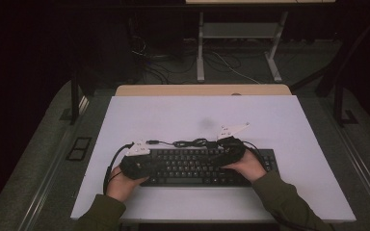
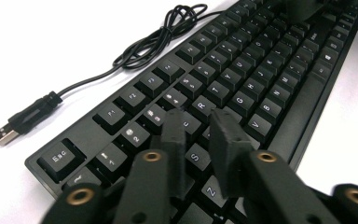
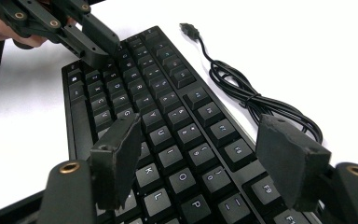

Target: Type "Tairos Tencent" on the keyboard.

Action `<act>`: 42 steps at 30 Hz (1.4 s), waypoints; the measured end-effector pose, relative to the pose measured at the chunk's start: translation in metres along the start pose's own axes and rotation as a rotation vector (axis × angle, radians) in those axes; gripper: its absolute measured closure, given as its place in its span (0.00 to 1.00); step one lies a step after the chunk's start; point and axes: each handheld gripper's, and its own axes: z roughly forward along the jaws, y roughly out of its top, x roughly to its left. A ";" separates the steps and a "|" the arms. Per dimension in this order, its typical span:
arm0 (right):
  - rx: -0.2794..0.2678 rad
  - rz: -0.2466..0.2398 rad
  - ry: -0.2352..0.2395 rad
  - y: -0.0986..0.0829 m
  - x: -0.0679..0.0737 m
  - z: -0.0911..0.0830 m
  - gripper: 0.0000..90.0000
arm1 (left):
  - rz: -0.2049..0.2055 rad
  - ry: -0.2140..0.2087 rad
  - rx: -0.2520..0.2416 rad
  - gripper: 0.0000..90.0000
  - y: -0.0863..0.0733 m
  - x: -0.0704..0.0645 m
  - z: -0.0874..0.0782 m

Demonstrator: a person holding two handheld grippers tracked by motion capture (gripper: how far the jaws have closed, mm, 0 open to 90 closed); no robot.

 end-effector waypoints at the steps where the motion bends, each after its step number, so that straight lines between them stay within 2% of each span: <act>1: 0.000 -0.001 0.000 0.000 0.000 0.000 0.34 | -0.003 -0.002 0.003 0.89 0.000 0.000 0.000; 6: 0.002 -0.003 0.000 0.000 0.000 0.000 0.34 | 0.002 -0.012 0.014 0.99 0.000 -0.001 0.003; 11: 0.002 -0.003 -0.003 0.000 0.000 0.000 0.34 | -0.011 -0.012 0.026 0.99 0.000 -0.002 0.007; 14: 0.001 -0.004 -0.003 0.000 0.000 0.000 0.34 | 0.001 -0.013 0.042 0.99 0.000 -0.002 0.008; 16: 0.003 -0.003 -0.003 0.000 0.000 0.000 0.34 | -0.010 -0.014 0.040 0.99 0.000 -0.003 0.010; 28: 0.003 -0.007 -0.004 0.000 0.001 0.001 0.34 | 0.005 -0.015 0.071 0.99 -0.002 -0.002 0.014; 29: 0.003 -0.005 -0.004 0.000 0.001 0.001 0.34 | -0.012 -0.017 0.063 0.99 -0.002 -0.002 0.014; 34: 0.004 -0.009 -0.003 0.000 0.001 0.001 0.34 | -0.004 -0.027 0.074 0.99 -0.002 0.000 0.013; 42: 0.002 -0.008 -0.001 0.001 0.002 0.002 0.34 | -0.026 -0.031 0.069 0.99 -0.002 0.000 0.014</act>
